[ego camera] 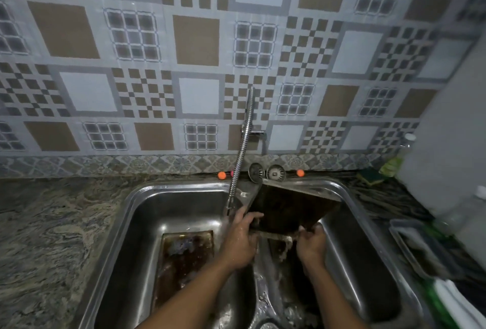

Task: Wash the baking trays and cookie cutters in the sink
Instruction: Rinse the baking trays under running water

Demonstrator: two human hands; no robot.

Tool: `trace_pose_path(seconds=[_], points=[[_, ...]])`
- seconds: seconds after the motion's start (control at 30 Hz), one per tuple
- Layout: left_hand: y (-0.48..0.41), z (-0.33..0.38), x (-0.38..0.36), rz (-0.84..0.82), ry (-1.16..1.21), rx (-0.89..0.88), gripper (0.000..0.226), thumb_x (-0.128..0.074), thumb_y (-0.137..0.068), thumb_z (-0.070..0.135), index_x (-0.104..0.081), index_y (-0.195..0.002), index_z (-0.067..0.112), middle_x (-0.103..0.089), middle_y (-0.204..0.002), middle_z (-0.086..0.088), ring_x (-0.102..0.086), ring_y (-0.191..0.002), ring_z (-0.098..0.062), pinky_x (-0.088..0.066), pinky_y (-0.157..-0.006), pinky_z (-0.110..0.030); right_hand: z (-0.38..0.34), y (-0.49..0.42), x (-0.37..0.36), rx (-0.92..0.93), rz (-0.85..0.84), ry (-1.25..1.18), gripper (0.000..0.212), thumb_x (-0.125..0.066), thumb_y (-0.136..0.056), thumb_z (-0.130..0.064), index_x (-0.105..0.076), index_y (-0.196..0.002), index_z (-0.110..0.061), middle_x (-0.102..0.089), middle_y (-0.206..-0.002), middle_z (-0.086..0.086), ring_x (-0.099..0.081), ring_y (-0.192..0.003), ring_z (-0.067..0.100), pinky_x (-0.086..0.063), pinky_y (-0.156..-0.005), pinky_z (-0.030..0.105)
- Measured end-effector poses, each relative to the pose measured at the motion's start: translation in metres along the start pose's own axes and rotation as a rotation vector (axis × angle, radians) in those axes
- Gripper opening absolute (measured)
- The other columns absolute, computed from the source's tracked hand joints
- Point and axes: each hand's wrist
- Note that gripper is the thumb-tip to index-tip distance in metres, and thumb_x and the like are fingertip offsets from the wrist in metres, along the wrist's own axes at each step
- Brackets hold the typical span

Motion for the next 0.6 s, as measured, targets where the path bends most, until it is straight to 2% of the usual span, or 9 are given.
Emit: trace_pose_path(seconds=[0.1,0.17,0.27,0.4,0.47,0.53,0.6], points=[[-0.003,0.012,-0.02,0.054,0.064,-0.017,0.04,-0.061,-0.086,-0.002,-0.062,-0.124,0.01,-0.029,-0.146,0.006,-0.031,-0.136,-0.007,-0.014,-0.105,0.003,0.0,-0.005,0.026,0.09,0.026,0.013,0.029,-0.056,-0.089,0.004,-0.057,-0.118,0.001,-0.064,-0.108,0.015,-0.06,-0.102,0.028,-0.043,-0.087,0.031],[-0.005,0.019,-0.032,0.052,0.112,-0.028,0.039,-0.062,-0.087,0.001,-0.063,-0.124,0.013,-0.034,-0.149,0.001,-0.033,-0.139,-0.009,-0.019,-0.111,-0.004,-0.004,-0.008,0.042,0.127,0.039,0.003,0.029,-0.056,-0.091,0.004,-0.056,-0.119,0.002,-0.062,-0.107,0.012,-0.057,-0.1,0.022,-0.04,-0.084,0.026],[-0.008,0.023,-0.057,0.054,0.149,-0.016,0.045,-0.061,-0.085,0.003,-0.063,-0.123,0.026,-0.039,-0.146,-0.005,-0.037,-0.139,-0.011,-0.027,-0.116,-0.018,0.002,-0.018,0.065,0.187,0.058,-0.007,0.025,-0.056,-0.092,0.001,-0.056,-0.118,0.003,-0.064,-0.107,0.014,-0.059,-0.1,0.023,-0.043,-0.086,0.03],[-0.006,0.035,-0.092,-0.008,0.123,0.085,0.041,-0.06,-0.088,0.005,-0.063,-0.122,0.028,-0.039,-0.136,0.002,-0.047,-0.125,-0.009,-0.037,-0.112,-0.025,0.025,-0.039,0.101,0.193,0.009,0.157,0.007,-0.062,-0.089,-0.001,-0.06,-0.094,-0.006,-0.063,-0.076,0.007,-0.061,-0.074,0.027,-0.039,-0.069,0.027],[-0.005,0.035,-0.111,-0.024,0.105,0.179,0.041,-0.06,-0.089,0.005,-0.062,-0.125,0.025,-0.042,-0.129,0.0,-0.054,-0.116,-0.014,-0.042,-0.108,-0.028,0.042,-0.048,0.114,0.147,-0.035,0.252,0.016,-0.064,-0.088,-0.002,-0.066,-0.104,-0.004,-0.07,-0.087,0.013,-0.065,-0.082,0.027,-0.041,-0.072,0.025],[-0.003,0.03,-0.13,-0.042,0.073,0.299,0.045,-0.06,-0.087,0.006,-0.06,-0.13,0.022,-0.051,-0.128,-0.005,-0.057,-0.115,-0.021,-0.043,-0.105,-0.028,0.062,-0.057,0.122,0.101,-0.087,0.374,0.025,-0.063,-0.09,-0.008,-0.066,-0.115,-0.006,-0.072,-0.101,0.014,-0.067,-0.092,0.027,-0.044,-0.076,0.024],[-0.002,0.027,-0.146,-0.05,0.069,0.389,0.048,-0.058,-0.084,0.01,-0.061,-0.131,0.02,-0.061,-0.128,-0.008,-0.06,-0.117,-0.023,-0.043,-0.101,-0.024,0.083,-0.068,0.126,0.019,-0.156,0.496,0.022,-0.058,-0.092,-0.01,-0.067,-0.112,-0.011,-0.073,-0.103,0.011,-0.067,-0.094,0.027,-0.049,-0.076,0.028]])
Point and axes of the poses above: each hand's wrist, its own y-axis away from the middle knuckle, its own x-axis out of the back of the hand, z = x × y
